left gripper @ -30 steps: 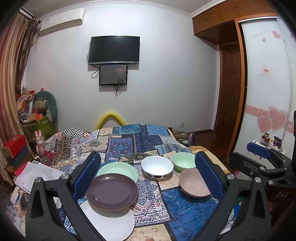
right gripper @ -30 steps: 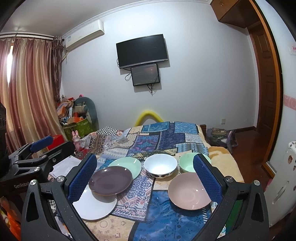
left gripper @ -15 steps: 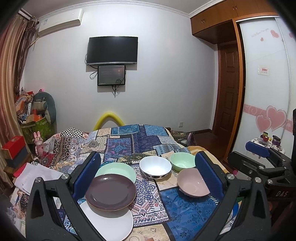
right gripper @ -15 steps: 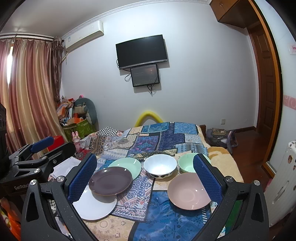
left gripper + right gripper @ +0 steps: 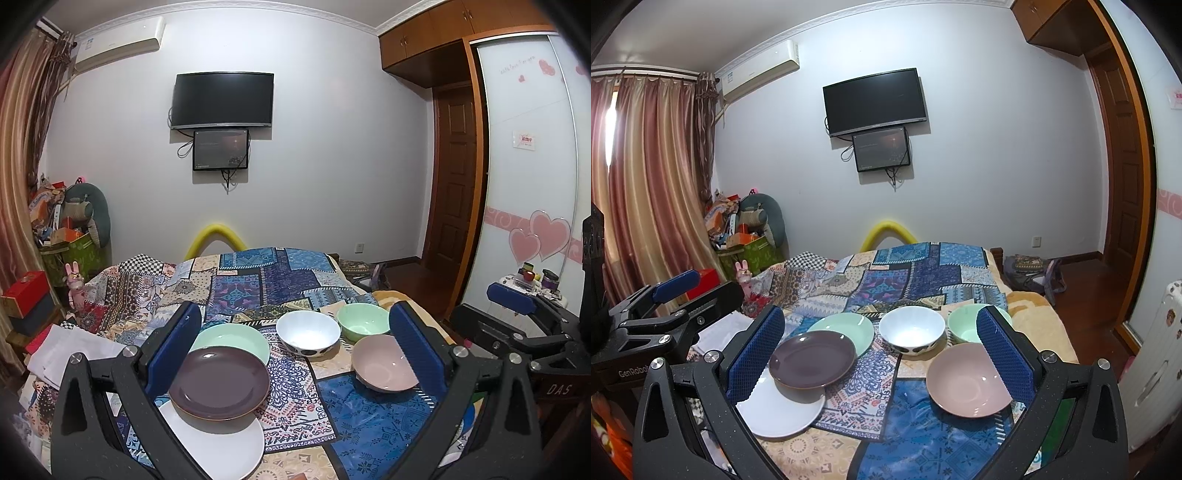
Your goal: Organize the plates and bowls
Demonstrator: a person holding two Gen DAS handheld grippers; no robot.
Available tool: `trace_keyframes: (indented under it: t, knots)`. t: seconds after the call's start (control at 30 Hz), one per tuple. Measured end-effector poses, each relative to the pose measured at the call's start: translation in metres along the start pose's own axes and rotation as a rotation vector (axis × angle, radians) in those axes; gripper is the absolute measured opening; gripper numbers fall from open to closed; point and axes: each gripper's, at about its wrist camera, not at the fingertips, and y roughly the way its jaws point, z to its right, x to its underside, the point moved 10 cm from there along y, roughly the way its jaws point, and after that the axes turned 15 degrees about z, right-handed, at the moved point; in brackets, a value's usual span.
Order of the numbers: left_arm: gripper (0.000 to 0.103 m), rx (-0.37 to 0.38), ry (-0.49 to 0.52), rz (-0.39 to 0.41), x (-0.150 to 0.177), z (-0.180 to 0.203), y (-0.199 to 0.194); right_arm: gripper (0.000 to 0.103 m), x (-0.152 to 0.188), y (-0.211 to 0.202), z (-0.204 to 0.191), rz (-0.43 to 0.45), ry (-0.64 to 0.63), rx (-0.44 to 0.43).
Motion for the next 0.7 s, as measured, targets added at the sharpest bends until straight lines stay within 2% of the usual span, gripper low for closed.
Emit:
trace_keyframes:
  t: [0.7]
  knots:
    - [0.103, 0.002, -0.017, -0.007, 0.0062, -0.0075, 0.0018, 0.103, 0.0025, 0.0055, -0.0071, -0.015, -0.01, -0.008]
